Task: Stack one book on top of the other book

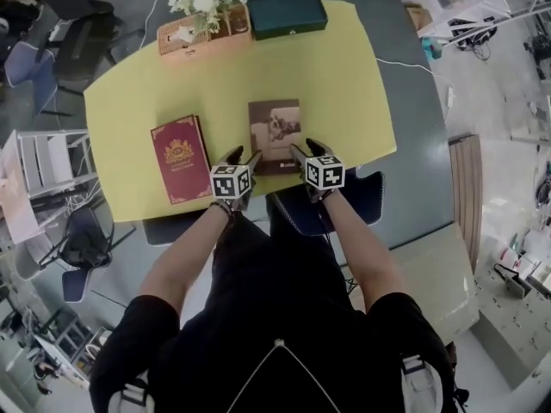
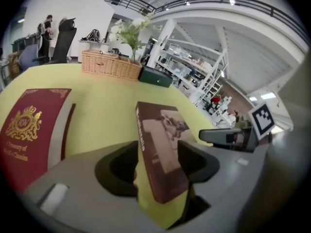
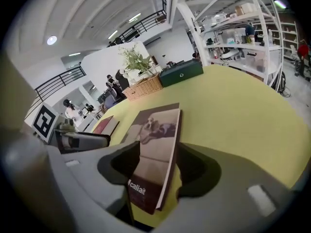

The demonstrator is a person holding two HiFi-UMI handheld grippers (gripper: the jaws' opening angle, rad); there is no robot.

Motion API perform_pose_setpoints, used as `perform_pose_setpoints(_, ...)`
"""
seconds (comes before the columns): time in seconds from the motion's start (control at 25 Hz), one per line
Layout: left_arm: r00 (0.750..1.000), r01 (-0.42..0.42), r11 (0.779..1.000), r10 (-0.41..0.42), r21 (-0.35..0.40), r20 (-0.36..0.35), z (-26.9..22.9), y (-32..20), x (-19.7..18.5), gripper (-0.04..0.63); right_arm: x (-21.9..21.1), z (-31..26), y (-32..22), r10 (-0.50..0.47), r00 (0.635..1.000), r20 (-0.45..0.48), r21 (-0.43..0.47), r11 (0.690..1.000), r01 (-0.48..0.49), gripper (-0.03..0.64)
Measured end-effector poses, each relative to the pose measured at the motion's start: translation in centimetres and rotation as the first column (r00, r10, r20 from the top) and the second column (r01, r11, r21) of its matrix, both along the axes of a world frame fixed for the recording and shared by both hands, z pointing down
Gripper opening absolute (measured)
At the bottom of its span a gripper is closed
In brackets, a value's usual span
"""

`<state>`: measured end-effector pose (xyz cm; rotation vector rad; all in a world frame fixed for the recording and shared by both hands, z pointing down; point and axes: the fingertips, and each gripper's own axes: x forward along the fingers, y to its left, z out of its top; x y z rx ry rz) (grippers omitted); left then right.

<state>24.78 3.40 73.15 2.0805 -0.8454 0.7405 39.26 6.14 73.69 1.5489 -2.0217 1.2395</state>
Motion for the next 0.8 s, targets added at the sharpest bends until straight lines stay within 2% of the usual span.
perform_pose_setpoints(0.48, 1.0, -0.004, 0.998, 0.005, -0.061, 0.02, 3.7, -0.2, 1.8, 0.27, -1.3, 3.5, -0.1, -0.008, 0.999, 0.035, -0.069, 0.998, 0.01, 0.245)
perform_pose_setpoints(0.6, 1.0, 0.004, 0.997, -0.002, -0.075, 0.029, 4.2, 0.2, 1.8, 0.231, -1.9, 3.7, 0.0, -0.003, 0.999, 0.048, -0.074, 0.997, 0.007, 0.224)
perform_pose_setpoints(0.8, 0.999, 0.027, 0.995, -0.024, -0.097, 0.024, 4.2, -0.1, 1.5, 0.202, -1.9, 3.6, 0.0, 0.013, 0.999, 0.037, -0.08, 0.997, -0.01, 0.213)
